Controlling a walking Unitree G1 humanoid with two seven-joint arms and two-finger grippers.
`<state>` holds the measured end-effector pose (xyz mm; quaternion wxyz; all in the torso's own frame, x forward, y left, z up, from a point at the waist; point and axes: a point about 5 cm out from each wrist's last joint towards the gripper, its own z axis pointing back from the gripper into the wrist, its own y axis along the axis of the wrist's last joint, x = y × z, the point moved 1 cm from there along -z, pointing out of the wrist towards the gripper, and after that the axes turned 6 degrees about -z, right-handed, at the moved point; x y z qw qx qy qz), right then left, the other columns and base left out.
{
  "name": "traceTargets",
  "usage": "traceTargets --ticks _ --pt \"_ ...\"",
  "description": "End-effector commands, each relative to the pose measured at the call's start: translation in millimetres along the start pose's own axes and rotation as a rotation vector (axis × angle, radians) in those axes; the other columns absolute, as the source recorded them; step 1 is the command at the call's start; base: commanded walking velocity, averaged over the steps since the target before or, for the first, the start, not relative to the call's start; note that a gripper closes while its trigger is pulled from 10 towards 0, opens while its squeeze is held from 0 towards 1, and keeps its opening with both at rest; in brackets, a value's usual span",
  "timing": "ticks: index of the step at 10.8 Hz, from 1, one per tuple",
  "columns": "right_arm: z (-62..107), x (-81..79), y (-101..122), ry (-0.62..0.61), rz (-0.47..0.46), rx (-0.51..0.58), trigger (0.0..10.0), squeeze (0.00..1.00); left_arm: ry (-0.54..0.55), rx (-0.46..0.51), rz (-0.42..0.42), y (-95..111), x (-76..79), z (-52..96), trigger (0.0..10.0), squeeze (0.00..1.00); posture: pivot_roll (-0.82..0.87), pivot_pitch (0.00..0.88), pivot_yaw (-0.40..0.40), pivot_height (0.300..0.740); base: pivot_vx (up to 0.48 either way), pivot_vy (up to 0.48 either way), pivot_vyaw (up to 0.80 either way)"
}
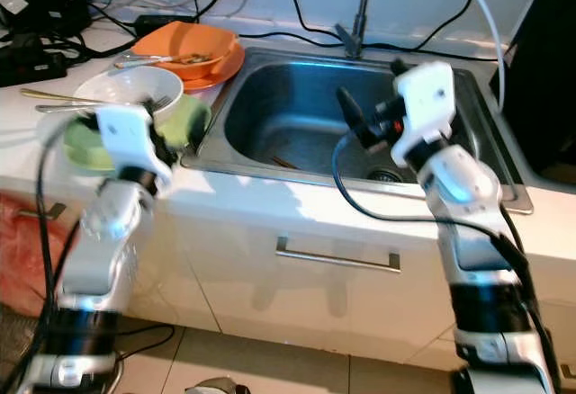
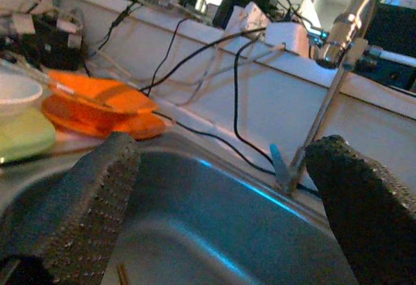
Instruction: Kitchen organization
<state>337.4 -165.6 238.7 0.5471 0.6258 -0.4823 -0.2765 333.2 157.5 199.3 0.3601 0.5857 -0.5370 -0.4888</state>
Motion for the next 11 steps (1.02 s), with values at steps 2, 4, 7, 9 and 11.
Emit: traceTargets --ticks 2,4,7,9,11 --pt "-7.3 -6.1 0 -0.027 -0.007 0.033 10.0 0.00 0.056 0.032 -0.027 6 -13.9 -5.7 10.0 0.00 0.18 0.000 0.029 0.740 0.000 0.000 0.00" --pt "-11.8 -1.0 -3 -0.058 -0.023 0.040 10.0 0.00 0.057 0.034 -0.028 12 -22.7 -9.5 10.0 0.00 0.19 0.000 0.048 0.740 0.000 0.000 0.00" --pt "-16.4 1.4 -2 -0.198 -0.122 0.071 10.0 0.00 0.089 -0.010 0.022 3 -20.9 -7.0 10.0 0.00 0.19 0.000 0.054 0.740 0.000 0.000 0.00" --pt "-16.5 0.7 -3 -0.235 -0.151 0.096 10.0 0.00 0.061 0.012 0.031 10 -15.7 -10.2 10.0 0.00 0.19 0.000 0.076 0.740 0.000 0.000 -0.40" --pt "-21.0 -4.2 9 -0.269 -0.147 0.149 10.0 0.00 0.054 0.067 0.000 23 -19.6 -23.0 10.0 0.00 0.15 0.000 0.120 0.740 0.000 0.000 0.00"
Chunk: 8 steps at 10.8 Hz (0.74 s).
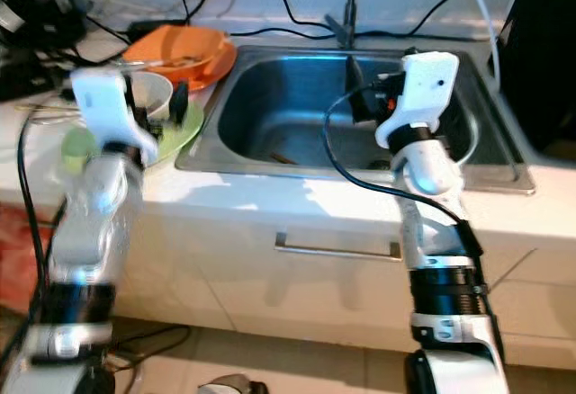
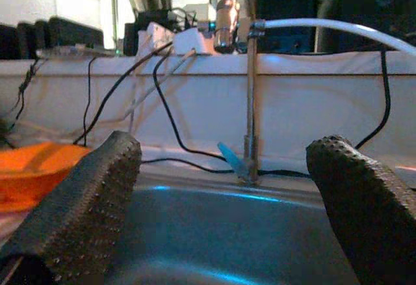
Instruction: Kitchen organization
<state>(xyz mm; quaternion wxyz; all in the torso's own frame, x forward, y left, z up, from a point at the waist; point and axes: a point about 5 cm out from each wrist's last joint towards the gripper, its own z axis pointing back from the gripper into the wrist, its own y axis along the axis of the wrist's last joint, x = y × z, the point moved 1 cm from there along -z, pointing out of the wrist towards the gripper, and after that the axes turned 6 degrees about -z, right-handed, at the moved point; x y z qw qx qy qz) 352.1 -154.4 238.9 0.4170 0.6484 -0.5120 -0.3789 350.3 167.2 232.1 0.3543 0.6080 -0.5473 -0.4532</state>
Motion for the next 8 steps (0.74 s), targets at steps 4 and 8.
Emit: traceTargets --ticks 4,8 --pt "3.3 -1.9 8.0 -0.033 0.013 0.052 10.0 0.00 -0.024 0.006 -0.006 2.2 -2.0 -10.2 10.0 0.00 0.14 0.000 0.171 0.740 0.000 0.072 0.00" --pt "1.0 -2.2 7.7 -0.034 0.009 0.051 10.0 0.00 -0.010 -0.017 -0.003 -1.1 -5.6 -9.8 10.0 0.00 0.16 0.000 0.160 0.740 0.000 0.437 0.00"
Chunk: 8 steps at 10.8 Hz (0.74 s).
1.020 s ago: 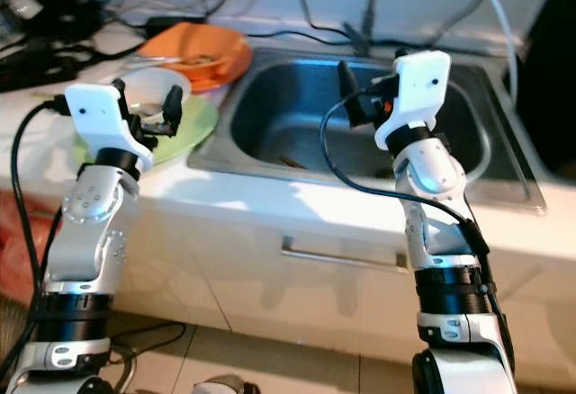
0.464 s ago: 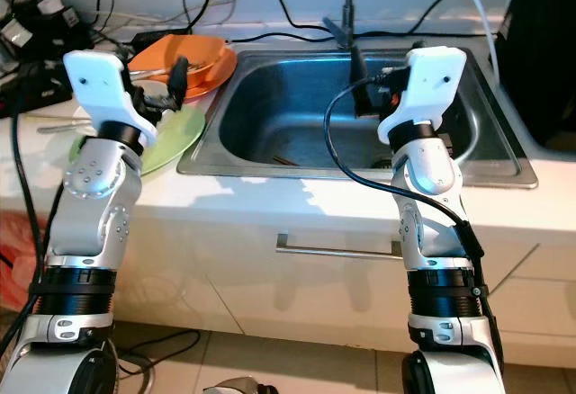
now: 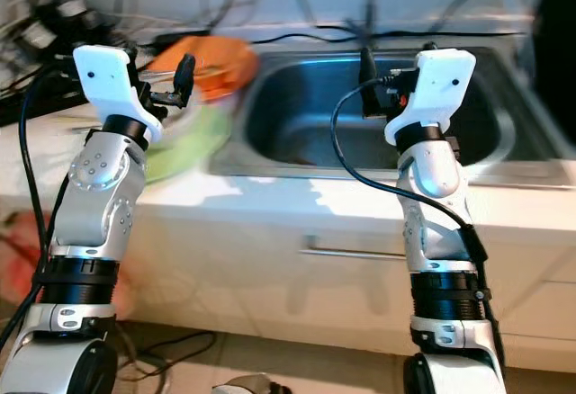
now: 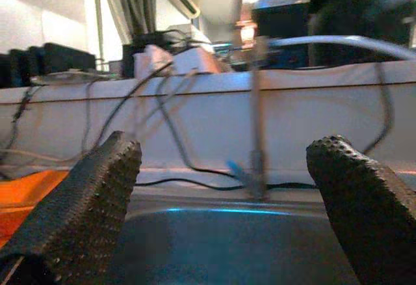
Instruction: Kitchen organization
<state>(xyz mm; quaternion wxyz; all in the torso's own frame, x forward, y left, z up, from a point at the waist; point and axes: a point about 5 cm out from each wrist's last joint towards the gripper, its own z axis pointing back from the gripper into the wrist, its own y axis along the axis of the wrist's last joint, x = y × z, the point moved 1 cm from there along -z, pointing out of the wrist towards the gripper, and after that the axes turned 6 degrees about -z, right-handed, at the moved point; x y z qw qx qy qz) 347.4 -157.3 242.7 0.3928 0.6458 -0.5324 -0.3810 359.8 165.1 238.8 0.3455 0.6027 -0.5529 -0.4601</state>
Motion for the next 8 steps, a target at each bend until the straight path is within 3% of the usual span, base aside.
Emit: traceTargets --ticks 1,6,8 --pt "-2.4 -5.1 2 0.012 -0.003 0.008 10.0 0.00 0.017 -0.022 -0.003 -5 -7.0 2.1 10.0 0.00 0.16 0.000 0.161 0.740 0.000 0.480 0.00" --pt "-1.2 -5.5 0 -0.018 -0.010 0.015 10.0 0.00 -0.026 0.023 -0.022 6 -5.0 -0.3 10.0 0.00 0.16 0.000 0.169 0.740 0.000 0.000 0.00" --pt "-0.9 -4.8 0 -0.023 -0.004 0.017 10.0 0.00 -0.027 0.022 -0.013 6 -2.8 -1.4 10.0 0.00 0.16 0.000 0.171 0.740 0.311 0.000 0.00"
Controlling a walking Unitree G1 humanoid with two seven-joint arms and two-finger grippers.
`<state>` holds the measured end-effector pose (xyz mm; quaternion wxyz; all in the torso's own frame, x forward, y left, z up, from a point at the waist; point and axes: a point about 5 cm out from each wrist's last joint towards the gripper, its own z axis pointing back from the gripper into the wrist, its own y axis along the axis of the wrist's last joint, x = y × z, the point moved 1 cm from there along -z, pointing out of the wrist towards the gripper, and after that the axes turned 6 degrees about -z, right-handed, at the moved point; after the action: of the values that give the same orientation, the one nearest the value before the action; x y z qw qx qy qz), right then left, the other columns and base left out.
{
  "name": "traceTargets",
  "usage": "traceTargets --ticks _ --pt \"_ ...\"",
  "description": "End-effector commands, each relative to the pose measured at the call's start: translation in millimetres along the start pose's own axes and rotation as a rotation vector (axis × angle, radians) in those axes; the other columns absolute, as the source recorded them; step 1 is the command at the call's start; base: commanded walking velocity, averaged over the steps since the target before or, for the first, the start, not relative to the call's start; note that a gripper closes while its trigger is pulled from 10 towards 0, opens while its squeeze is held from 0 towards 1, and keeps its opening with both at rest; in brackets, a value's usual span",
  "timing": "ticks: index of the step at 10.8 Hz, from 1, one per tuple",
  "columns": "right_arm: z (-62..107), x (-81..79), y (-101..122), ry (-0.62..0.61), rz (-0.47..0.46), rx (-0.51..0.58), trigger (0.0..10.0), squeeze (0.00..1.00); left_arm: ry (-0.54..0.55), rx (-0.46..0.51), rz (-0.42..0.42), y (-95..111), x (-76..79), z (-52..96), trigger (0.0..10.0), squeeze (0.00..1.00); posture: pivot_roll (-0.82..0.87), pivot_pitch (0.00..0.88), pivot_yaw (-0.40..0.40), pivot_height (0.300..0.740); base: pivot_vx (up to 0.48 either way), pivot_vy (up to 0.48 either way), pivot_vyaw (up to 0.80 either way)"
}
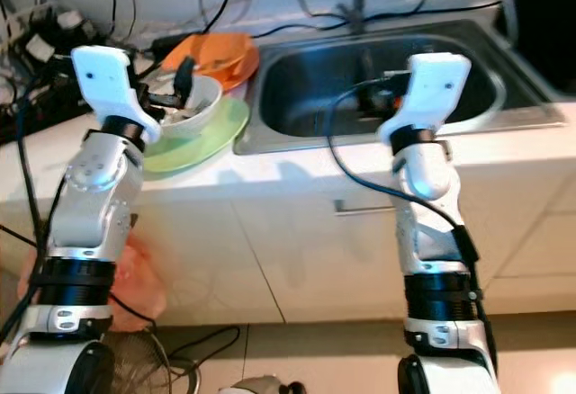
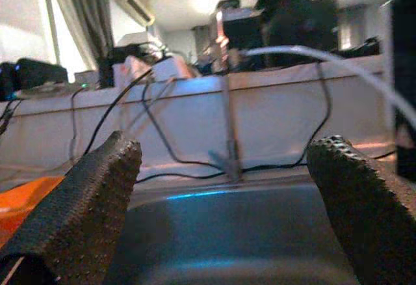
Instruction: Kitchen organization
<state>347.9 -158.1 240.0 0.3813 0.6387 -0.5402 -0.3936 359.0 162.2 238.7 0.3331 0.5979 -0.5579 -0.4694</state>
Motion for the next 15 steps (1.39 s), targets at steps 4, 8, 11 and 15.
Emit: traceTargets --ticks 4,8,11,15 --pt "1.0 -5.8 -1 0.023 0.019 0.001 10.0 0.00 0.009 -0.006 0.027 -3 0.3 -2.2 10.0 0.00 0.13 0.000 0.155 0.740 0.000 0.000 0.00" --pt "-3.7 -0.7 6 0.094 0.072 -0.021 10.0 0.00 0.057 -0.007 0.094 -12 13.9 2.2 10.0 0.00 0.08 0.000 0.062 0.740 0.000 0.000 0.00" --pt "-0.7 2.2 9 0.129 0.109 -0.055 10.0 0.00 0.068 -0.015 0.157 -20 35.0 5.0 10.0 0.00 0.01 0.000 0.002 0.740 0.000 0.000 0.00" --pt "0.3 5.0 10 0.136 0.132 -0.076 10.0 0.00 0.075 -0.013 0.175 -24 44.3 3.1 10.0 0.00 -0.02 0.000 0.015 0.740 0.000 0.000 0.00"
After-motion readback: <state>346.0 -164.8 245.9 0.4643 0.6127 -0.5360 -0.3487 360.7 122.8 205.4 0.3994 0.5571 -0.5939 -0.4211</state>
